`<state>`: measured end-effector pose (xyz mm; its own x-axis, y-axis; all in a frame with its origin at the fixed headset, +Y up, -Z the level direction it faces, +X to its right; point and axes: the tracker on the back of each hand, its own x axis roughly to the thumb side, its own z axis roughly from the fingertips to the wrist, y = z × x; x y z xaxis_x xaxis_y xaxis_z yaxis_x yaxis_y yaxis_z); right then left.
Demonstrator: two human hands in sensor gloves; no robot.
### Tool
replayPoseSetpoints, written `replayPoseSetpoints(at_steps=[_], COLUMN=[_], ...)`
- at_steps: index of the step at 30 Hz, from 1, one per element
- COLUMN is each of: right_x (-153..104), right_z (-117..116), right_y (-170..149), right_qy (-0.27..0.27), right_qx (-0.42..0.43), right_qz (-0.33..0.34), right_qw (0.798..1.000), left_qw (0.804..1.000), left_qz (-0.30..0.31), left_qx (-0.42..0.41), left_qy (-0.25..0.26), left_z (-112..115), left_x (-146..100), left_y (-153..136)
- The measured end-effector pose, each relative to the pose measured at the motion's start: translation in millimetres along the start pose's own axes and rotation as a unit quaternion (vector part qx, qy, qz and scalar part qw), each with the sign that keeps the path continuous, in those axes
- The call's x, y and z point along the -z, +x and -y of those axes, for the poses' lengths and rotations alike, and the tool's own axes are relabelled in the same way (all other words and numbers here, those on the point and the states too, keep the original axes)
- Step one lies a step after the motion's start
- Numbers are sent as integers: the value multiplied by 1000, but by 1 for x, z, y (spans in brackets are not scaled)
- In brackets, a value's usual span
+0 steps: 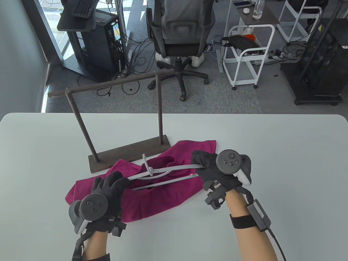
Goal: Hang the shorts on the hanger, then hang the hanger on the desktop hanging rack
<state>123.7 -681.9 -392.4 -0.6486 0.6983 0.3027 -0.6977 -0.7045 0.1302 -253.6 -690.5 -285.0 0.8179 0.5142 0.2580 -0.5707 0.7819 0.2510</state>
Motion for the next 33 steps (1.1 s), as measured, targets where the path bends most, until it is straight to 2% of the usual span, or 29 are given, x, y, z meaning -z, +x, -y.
replayPoseSetpoints(at_steps=[6,11,18,21,23,33], right_x=[6,8,4,2,0,-5], right_z=[-31,-44,-43,-42,-42,-34], right_y=[-16,-20,-21,-20,-19,-9], right_qy=[38,49,52,51,48,32], right_qx=[67,97,100,92,90,45], right_qz=[-33,-41,-42,-44,-45,-50], right_qw=[996,993,993,993,994,997], left_qw=[1000,1000,999,999,999,999], left_qz=[9,13,-20,-24,-28,-15], left_qx=[-4,14,38,43,45,35], left_qy=[-2,18,9,-16,-9,-21], left_z=[3,3,6,9,10,12], left_x=[4,8,11,13,13,16], left_y=[-2,-5,-11,-11,-12,-9])
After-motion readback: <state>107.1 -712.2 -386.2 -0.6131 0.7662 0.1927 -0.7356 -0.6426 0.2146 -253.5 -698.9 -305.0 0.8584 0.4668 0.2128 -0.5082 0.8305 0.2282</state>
